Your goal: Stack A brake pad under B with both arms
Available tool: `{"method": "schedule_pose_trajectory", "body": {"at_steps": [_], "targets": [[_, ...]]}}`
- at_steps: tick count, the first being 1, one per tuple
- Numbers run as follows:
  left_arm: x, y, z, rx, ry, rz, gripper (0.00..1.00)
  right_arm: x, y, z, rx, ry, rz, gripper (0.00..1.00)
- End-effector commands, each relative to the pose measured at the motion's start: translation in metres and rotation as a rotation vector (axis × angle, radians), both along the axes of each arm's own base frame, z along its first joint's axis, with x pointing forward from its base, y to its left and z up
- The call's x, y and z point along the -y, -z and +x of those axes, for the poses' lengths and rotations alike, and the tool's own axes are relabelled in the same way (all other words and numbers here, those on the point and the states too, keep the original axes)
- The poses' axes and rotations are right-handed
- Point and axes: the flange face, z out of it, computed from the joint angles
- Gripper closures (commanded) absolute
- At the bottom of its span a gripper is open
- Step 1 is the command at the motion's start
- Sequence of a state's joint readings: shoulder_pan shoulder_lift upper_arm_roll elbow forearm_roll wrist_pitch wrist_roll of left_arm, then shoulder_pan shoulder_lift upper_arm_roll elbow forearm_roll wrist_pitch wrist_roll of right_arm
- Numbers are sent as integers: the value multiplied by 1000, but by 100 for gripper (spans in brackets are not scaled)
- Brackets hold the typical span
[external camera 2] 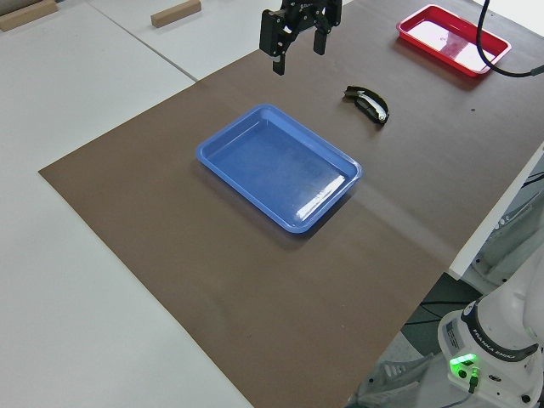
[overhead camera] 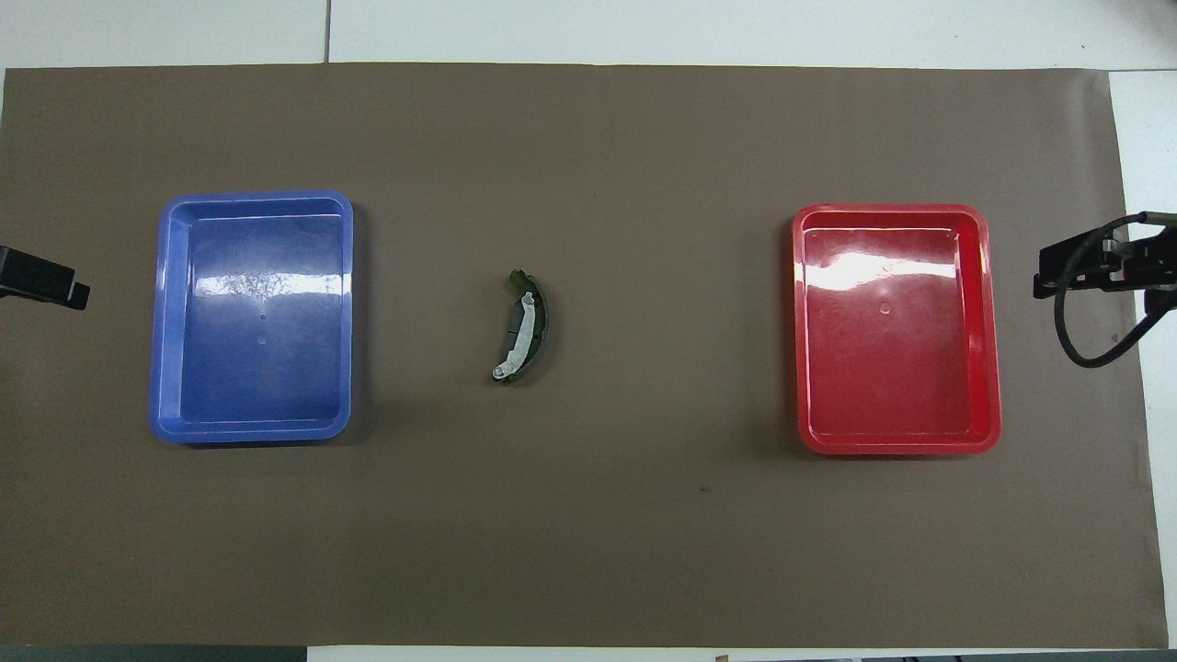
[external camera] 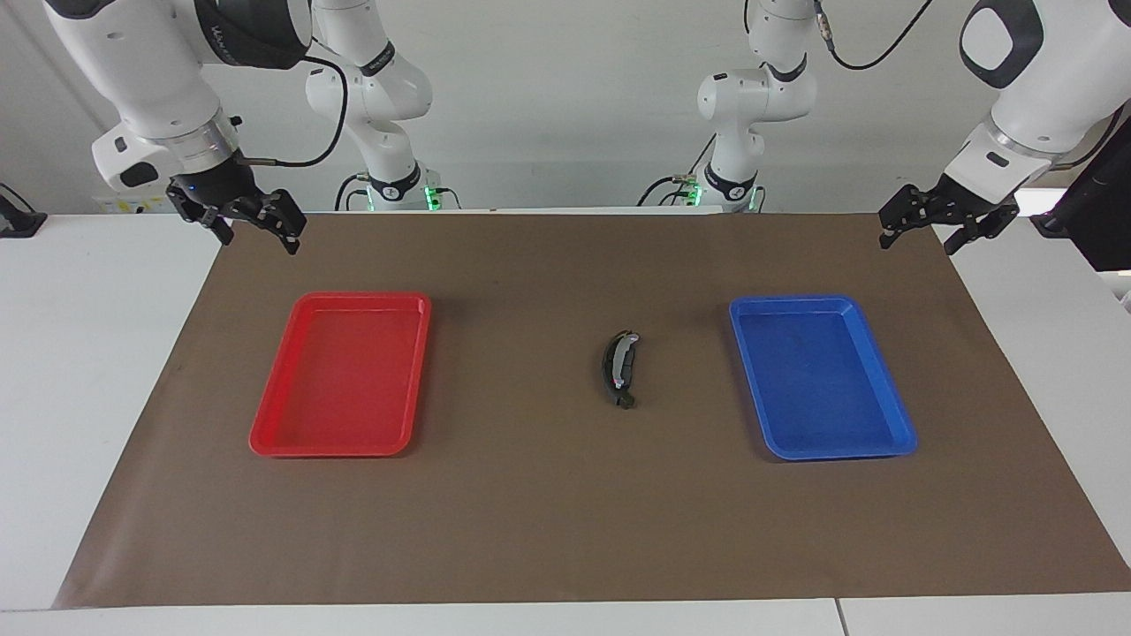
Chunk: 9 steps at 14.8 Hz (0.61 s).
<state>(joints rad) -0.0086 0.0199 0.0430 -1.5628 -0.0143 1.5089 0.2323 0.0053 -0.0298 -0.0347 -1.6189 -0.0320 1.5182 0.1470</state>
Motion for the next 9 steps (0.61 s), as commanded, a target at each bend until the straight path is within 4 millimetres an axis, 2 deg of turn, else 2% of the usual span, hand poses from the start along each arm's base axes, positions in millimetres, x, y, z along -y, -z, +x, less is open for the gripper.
{"method": "schedule_pose_trajectory", "body": {"at_steps": [1,9], "targets": [[-1,-2,-7,12,-11,4,1,-6,-10,1,-9,-28,16,0],[-1,-3,-7,14,-11,4,1,-5,-11,1,-11,-84,8,0]]}}
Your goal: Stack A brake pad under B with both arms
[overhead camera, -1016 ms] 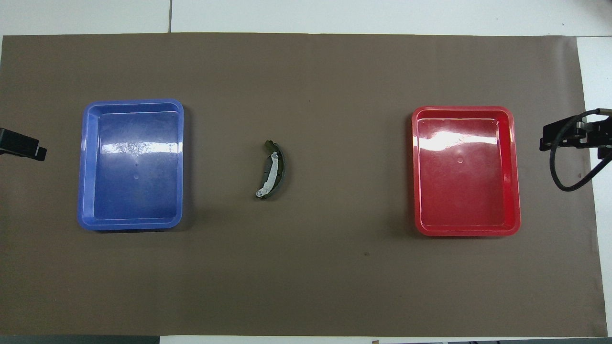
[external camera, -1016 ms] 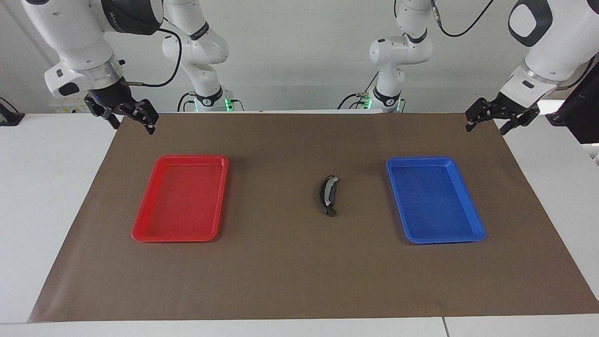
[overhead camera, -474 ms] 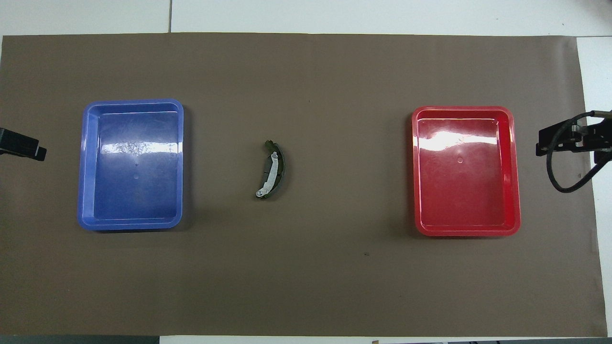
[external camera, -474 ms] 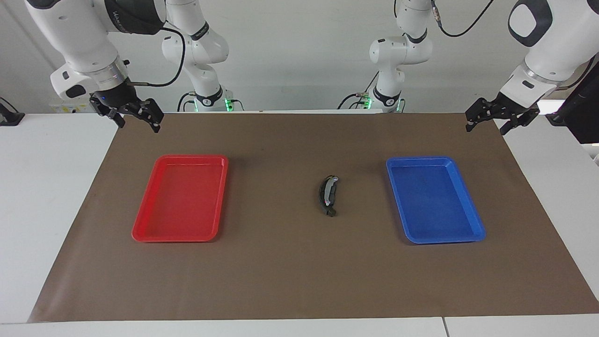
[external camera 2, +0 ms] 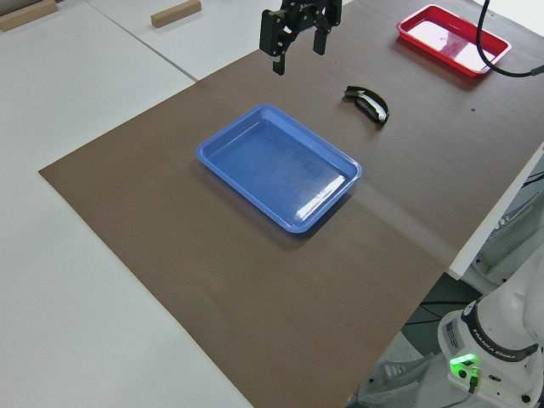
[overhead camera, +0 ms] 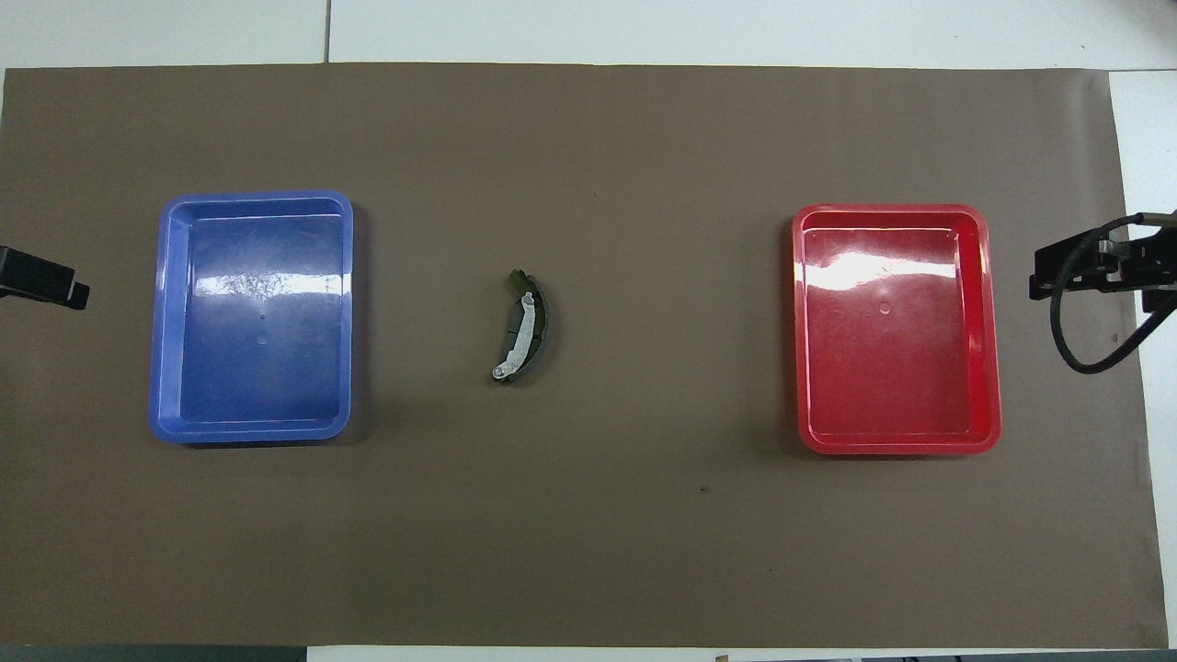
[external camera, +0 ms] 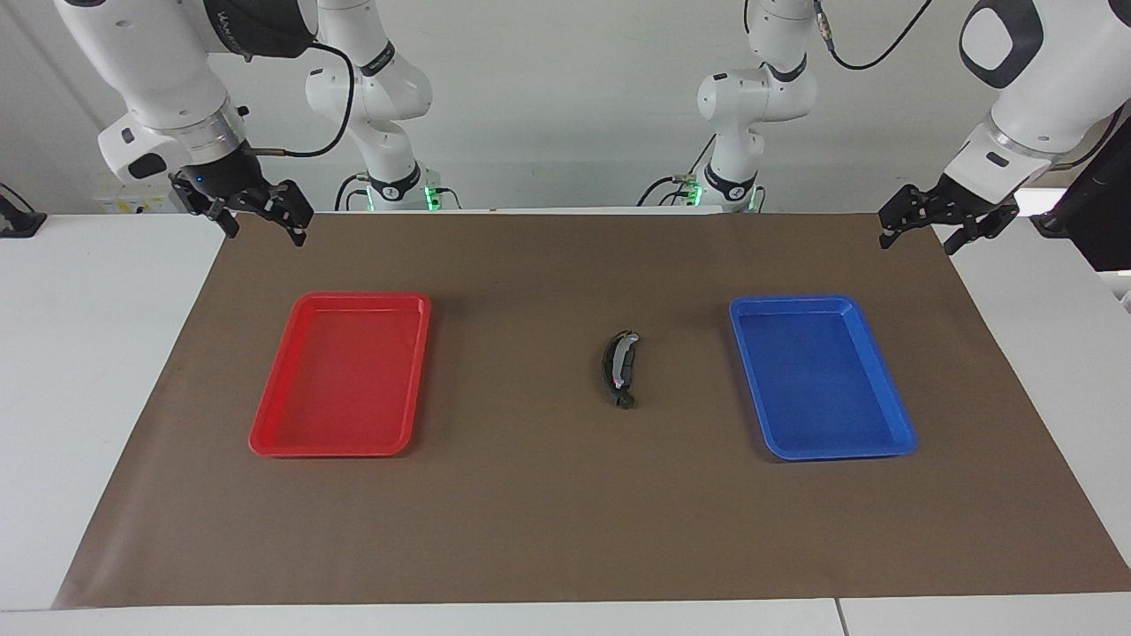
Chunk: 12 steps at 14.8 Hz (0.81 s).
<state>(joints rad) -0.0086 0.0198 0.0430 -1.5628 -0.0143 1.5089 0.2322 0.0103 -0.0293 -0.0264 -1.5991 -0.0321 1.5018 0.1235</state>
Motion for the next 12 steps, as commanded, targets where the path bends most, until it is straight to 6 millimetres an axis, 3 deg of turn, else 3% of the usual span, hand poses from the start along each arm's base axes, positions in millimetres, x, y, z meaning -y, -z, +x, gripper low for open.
{"method": "schedule_pose_trajectory", "body": {"at_steps": [1,12], "targets": [[-1,-2,-7,12,-11,4,1,2,-3,1,-18,-62,13,0],[-1,-2,-7,12,-11,4,1,-1,-4,-1,-7,-67,18,0]]}}
